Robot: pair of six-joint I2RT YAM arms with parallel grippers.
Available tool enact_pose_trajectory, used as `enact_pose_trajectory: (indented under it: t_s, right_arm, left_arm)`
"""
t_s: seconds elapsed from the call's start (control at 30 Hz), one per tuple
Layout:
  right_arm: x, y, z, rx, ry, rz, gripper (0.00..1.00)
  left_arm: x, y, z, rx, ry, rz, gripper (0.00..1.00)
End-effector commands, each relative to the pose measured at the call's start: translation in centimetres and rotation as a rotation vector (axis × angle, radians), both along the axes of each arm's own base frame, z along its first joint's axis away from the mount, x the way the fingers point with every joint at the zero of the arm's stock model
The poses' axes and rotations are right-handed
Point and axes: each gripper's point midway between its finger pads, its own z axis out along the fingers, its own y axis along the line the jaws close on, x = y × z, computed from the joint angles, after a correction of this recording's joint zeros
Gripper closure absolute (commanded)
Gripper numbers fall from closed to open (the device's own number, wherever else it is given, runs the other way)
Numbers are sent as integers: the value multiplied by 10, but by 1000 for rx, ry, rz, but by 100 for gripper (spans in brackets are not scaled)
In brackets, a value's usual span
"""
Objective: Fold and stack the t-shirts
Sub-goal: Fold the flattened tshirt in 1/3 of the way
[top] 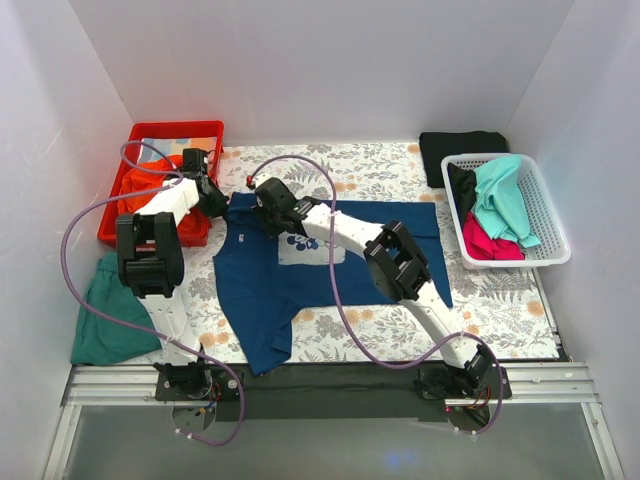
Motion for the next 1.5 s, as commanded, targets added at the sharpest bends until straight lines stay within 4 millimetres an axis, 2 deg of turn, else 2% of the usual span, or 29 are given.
enact_pose_trajectory:
  t_s: [0.0, 0.07, 0.2, 0.3, 0.33, 0.4, 0.43, 0.47, 0.7, 0.77, 0.83, 0.93, 1.1, 1.13, 1.17, 1.23, 1.27, 1.3, 1.33, 1.47]
  right_arm:
    - [3, -12, 77, 49, -97, -20, 99]
    - [-3, -18, 85, 48, -95, -16, 99]
    - [-17, -30, 82, 37, -64, -7, 99]
    - [-29, -40, 76, 26, -30, 2, 99]
    - [-35, -46, 70, 14, -11, 3, 99]
    - [-44, -51, 64, 6, 13, 10, 99]
    - [-46, -54, 66, 9, 18, 7, 99]
    - [-53, -60, 55, -13, 40, 9, 99]
    - [-73, -82, 44, -35, 92, 1, 99]
    - [-77, -85, 46, -31, 97, 3, 99]
    - [-83, -89, 42, -36, 112, 5, 99]
    - [-88, -94, 34, -49, 133, 6, 99]
    - [-96, -95, 24, -56, 169, 22, 99]
    - [-98, -96, 22, -61, 178, 25, 92]
    - [-99, -97, 22, -64, 180, 29, 79]
    - [-98, -102, 27, -69, 165, 9, 69]
    - [-99, -106, 26, -79, 161, 3, 59]
    - [-94, -111, 29, -91, 137, -22, 57]
    - [-93, -115, 36, -87, 122, -33, 55]
    - [-79, -137, 50, -97, 82, -127, 53]
  left_arm:
    - [-2, 6, 46, -5, -86, 16, 100]
    - [-9, 6, 53, -6, -96, 19, 100]
    - [-26, 4, 52, -17, -82, 21, 100]
    - [-38, -4, 55, -54, -76, 3, 100]
    - [-47, -5, 48, -59, -54, 4, 100]
    - [-56, -7, 50, -68, -52, 2, 100]
    - [-65, -8, 42, -74, -28, 5, 100]
    - [-70, -8, 42, -77, -21, 5, 100]
    - [-116, -15, 32, -114, 42, 9, 100]
    - [-130, -16, 31, -121, 60, 20, 100]
    - [-139, -16, 33, -118, 65, 28, 100]
    - [-153, -14, 24, -109, 97, 55, 100]
    - [-166, -10, 16, -95, 118, 93, 100]
    - [-170, -10, 12, -98, 136, 101, 100]
    - [-172, -10, 11, -98, 141, 99, 96]
    - [-177, -9, 8, -94, 154, 116, 82]
    - [-178, -8, 8, -92, 153, 118, 76]
    - [-178, -8, 11, -89, 141, 116, 63]
    - [-178, -7, 13, -87, 134, 120, 60]
    - [-166, -2, 28, -55, 83, 114, 59]
